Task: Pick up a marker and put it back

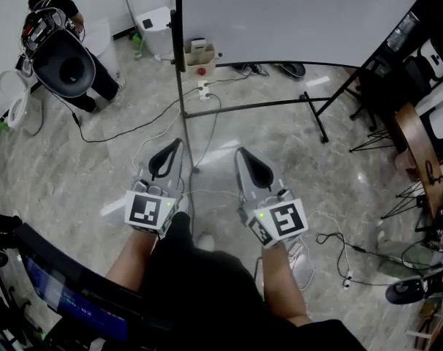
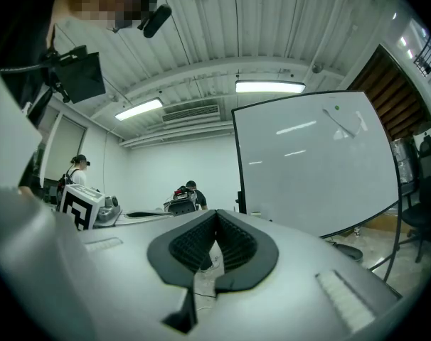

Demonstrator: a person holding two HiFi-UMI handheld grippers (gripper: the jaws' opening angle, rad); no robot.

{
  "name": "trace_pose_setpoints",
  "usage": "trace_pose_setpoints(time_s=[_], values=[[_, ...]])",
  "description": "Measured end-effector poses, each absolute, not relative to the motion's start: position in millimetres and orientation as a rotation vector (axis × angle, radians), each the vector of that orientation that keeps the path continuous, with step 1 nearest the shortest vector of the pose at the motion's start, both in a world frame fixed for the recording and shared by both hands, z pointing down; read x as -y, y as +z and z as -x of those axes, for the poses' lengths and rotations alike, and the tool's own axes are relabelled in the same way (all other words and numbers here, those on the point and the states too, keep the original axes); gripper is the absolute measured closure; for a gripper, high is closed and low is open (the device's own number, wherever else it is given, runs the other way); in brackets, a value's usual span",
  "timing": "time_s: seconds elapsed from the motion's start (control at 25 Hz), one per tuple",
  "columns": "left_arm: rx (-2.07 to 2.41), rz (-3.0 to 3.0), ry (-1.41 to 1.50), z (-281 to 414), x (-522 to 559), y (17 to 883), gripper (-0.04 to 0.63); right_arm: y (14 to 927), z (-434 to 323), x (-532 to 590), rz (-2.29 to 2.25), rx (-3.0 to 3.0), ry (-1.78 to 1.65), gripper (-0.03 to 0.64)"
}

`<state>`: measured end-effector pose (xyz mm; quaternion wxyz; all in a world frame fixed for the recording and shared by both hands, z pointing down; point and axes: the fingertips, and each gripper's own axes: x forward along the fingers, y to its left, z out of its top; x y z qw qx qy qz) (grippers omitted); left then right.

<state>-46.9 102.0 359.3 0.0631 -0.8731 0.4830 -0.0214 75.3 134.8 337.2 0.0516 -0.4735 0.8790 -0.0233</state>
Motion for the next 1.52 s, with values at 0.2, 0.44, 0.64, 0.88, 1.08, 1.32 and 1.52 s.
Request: trace_pose_setpoints(time_s=[0.2, 0.44, 0.64, 0.88, 1.08, 1.32, 1.52], values=[[-1.441, 2.662, -0.076, 54, -67, 364, 0.591, 335, -65, -104, 1.450, -2.670, -0.060, 0.607], [-1.398, 2.689, -0.049, 62, -14, 361, 0.591, 331, -50, -54, 1.476, -2.667, -0.056, 0.607], [-1.358, 2.736, 0.009, 64, 29, 356, 0.591, 326, -42, -15, 1.507, -2.672, -0.040, 0.607], [-1.229, 2.805, 0.035, 66, 63, 350, 0.591, 318, -35, 25, 1.556, -2.634, -0.052, 0.607], [-1.185, 2.827, -0.005, 68, 97, 356, 0.591, 322, -30, 54, 1.615, -2.618, -0.063, 0.607], [-1.135, 2.838, 0.014, 80, 130, 360, 0.591, 325, -20, 85, 1.667, -2.588, -0.064, 0.607], [-1.106, 2.848, 0.024, 88, 153, 355, 0.591, 317, -9, 107, 1.689, -2.575, -0.053, 0.607]])
